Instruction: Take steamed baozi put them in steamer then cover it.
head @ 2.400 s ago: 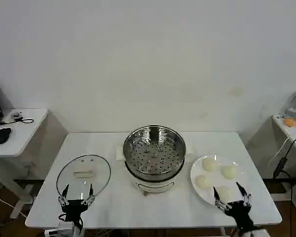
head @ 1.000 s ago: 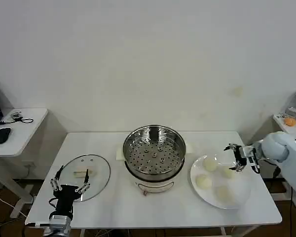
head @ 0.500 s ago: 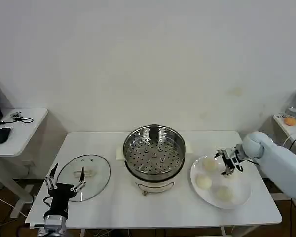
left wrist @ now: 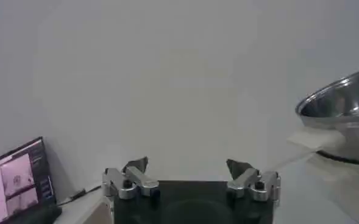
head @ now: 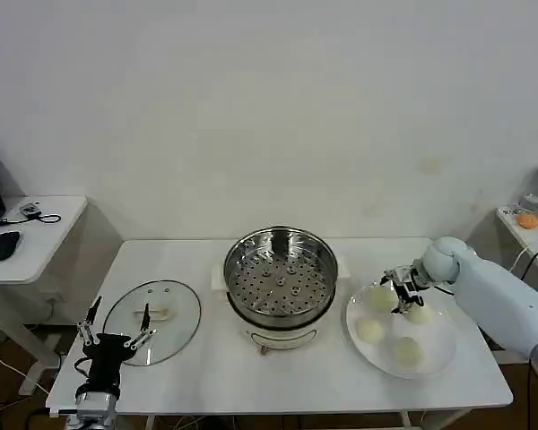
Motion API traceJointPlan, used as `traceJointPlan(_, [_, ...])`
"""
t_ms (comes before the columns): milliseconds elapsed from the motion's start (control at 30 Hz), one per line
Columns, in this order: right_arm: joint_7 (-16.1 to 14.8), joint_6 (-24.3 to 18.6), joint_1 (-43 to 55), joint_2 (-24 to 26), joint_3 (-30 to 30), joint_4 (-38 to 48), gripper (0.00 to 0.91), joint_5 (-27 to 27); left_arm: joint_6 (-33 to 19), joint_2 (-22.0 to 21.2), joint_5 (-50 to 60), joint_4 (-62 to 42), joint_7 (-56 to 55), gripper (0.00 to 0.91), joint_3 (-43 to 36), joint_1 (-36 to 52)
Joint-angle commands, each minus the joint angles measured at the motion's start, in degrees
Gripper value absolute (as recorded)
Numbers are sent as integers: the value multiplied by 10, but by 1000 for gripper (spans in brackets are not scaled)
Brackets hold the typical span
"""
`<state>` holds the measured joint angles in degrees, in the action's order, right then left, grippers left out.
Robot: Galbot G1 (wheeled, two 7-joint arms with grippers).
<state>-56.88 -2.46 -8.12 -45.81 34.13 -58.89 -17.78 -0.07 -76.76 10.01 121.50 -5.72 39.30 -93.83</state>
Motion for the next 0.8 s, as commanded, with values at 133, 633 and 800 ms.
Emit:
traceJointPlan(133, [0,2,5,-5,8,5,615,0,-1,0,1,0,0,907,-2,0])
traceJointPlan(633, [-36,-1,134,104,40,-138,615,92,-8,11,-1,-19,-2,907,-6,0])
traceJointPlan(800, [-41,-8,230,107,96,-148,615,116,-10,15,-7,-20,-1,907,-1,0])
